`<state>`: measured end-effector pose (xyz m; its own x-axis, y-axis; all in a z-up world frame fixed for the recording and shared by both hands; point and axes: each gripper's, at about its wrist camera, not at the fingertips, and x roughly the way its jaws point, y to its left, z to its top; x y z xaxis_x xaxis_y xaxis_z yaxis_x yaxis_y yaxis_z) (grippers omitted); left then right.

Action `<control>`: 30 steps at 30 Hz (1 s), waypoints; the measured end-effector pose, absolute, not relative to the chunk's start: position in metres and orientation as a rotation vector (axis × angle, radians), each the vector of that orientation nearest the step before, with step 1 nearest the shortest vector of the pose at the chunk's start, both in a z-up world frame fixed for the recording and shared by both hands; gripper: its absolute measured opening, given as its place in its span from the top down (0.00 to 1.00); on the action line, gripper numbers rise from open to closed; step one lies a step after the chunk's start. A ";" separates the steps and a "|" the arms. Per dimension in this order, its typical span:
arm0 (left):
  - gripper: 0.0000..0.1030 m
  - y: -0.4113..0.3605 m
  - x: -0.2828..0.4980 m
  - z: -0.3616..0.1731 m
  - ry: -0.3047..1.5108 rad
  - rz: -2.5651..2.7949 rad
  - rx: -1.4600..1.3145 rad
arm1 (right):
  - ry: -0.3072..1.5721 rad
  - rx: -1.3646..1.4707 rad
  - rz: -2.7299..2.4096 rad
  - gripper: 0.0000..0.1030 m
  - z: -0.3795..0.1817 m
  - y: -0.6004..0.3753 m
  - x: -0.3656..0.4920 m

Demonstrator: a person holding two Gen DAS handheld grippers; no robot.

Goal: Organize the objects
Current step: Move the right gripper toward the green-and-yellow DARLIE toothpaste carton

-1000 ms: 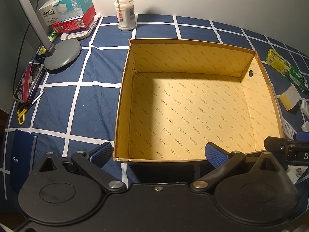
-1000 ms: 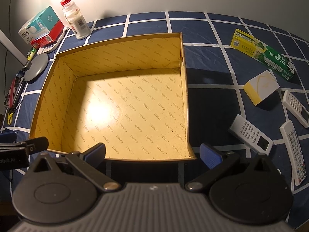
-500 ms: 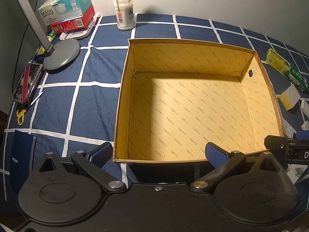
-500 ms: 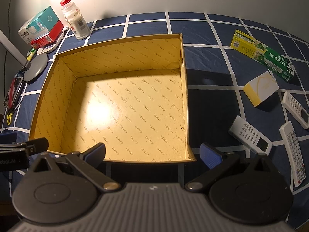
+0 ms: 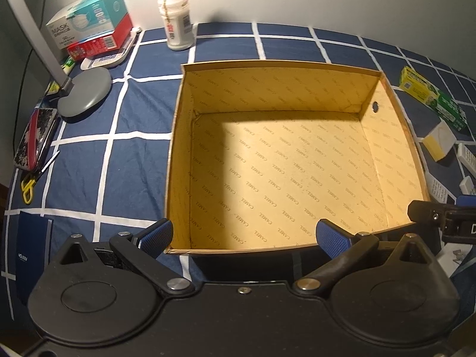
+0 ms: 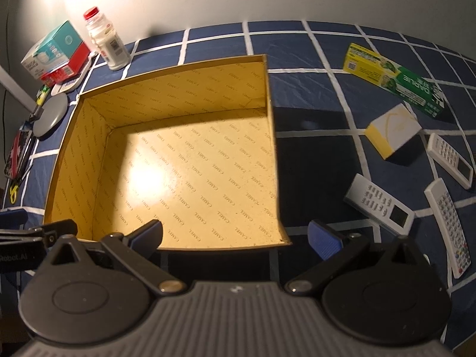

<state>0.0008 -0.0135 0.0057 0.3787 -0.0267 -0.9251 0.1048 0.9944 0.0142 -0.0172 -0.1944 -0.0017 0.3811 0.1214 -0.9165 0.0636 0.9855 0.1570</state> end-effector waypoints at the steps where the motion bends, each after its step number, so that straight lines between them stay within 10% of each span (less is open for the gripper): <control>1: 0.00 -0.016 0.000 0.006 1.178 -0.091 0.078 | 1.177 0.184 0.027 0.00 -0.001 -0.197 -0.019; 30: 0.00 -0.156 0.004 0.015 1.120 -0.407 0.254 | 1.070 0.398 -0.331 0.00 0.015 -0.350 -0.095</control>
<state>0.0044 -0.1561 0.0152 0.3732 -0.1880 -0.9085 0.4394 0.8983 -0.0054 -0.0946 -0.3497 0.0148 0.4429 -0.0693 -0.8939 0.4470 0.8813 0.1532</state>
